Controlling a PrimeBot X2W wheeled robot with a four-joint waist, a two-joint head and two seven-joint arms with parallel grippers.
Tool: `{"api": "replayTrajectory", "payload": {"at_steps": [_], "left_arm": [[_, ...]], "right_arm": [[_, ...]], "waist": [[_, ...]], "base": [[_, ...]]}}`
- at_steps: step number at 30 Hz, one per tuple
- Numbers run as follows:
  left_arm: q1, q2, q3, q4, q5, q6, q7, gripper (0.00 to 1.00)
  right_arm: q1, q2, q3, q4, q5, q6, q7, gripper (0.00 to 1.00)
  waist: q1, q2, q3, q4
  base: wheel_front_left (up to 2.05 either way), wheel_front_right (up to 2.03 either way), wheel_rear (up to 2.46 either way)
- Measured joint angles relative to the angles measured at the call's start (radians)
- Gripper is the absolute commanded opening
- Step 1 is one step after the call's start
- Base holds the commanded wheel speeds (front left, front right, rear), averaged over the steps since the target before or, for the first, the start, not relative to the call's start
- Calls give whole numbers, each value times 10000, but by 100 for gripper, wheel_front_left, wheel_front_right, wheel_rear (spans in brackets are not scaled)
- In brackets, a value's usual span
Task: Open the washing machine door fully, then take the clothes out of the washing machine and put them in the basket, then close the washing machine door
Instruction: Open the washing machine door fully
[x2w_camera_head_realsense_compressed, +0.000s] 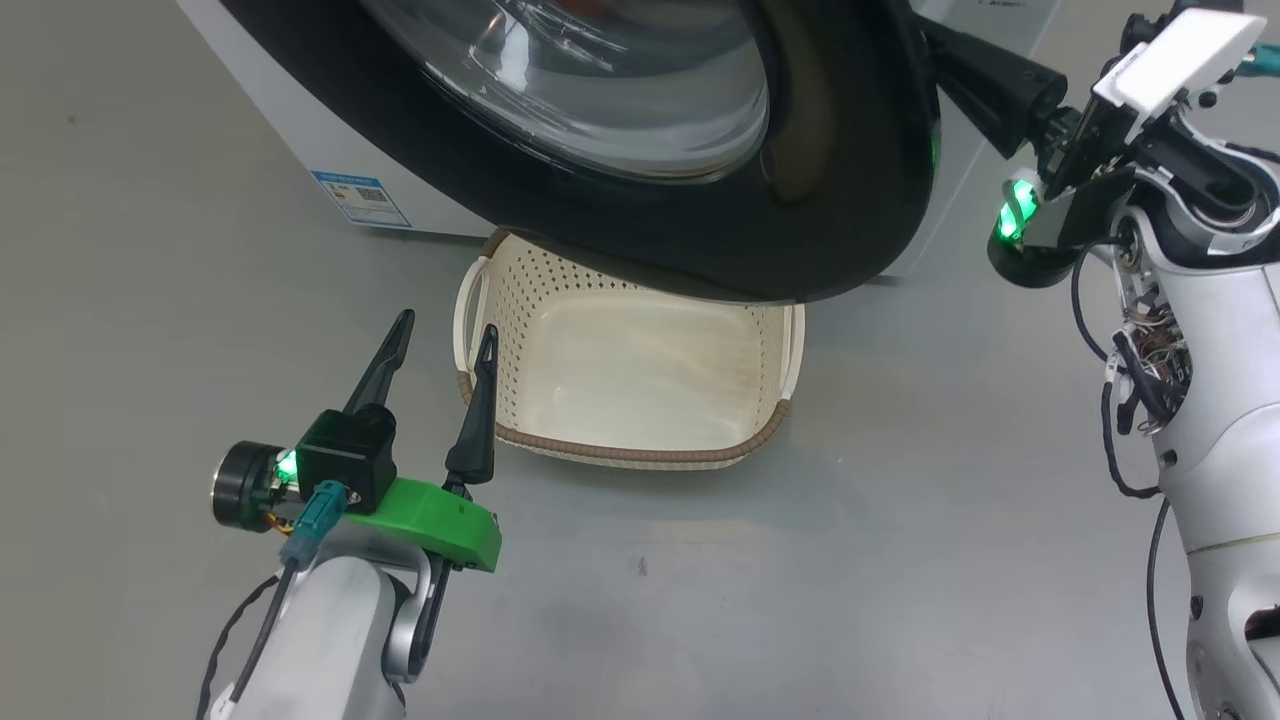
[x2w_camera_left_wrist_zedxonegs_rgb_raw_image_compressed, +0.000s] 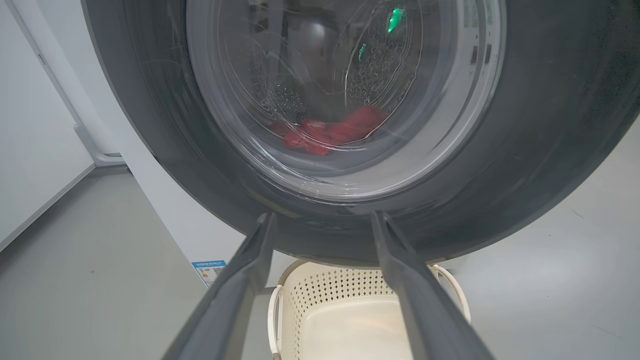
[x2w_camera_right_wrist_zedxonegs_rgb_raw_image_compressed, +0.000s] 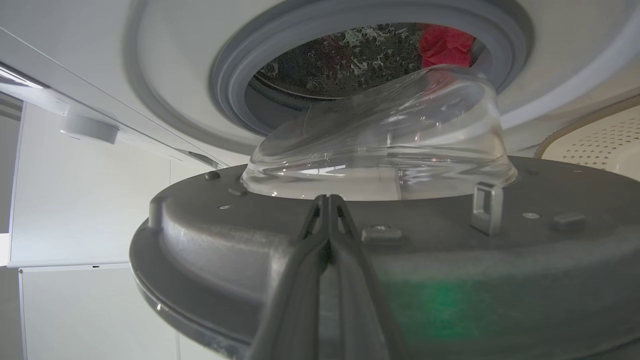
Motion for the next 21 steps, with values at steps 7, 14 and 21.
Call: {"api": "replayTrajectory", "payload": {"at_steps": [7, 14, 21], "left_arm": [[347, 2, 81, 146, 117, -2, 0, 100], [580, 8, 104, 278, 182, -21, 2, 100], [791, 12, 33, 405, 240, -92, 2, 100]], "right_arm": [[854, 240, 196, -19, 161, 161, 353, 0], [1565, 483, 314, -105, 347, 240, 523, 0], [2272, 644, 468, -301, 593, 280, 681, 0]], "waist": [[0, 0, -509, -15], [0, 0, -942, 26], [0, 0, -1400, 210]], "base": [[0, 0, 0], [0, 0, 0], [0, 0, 0]]}}
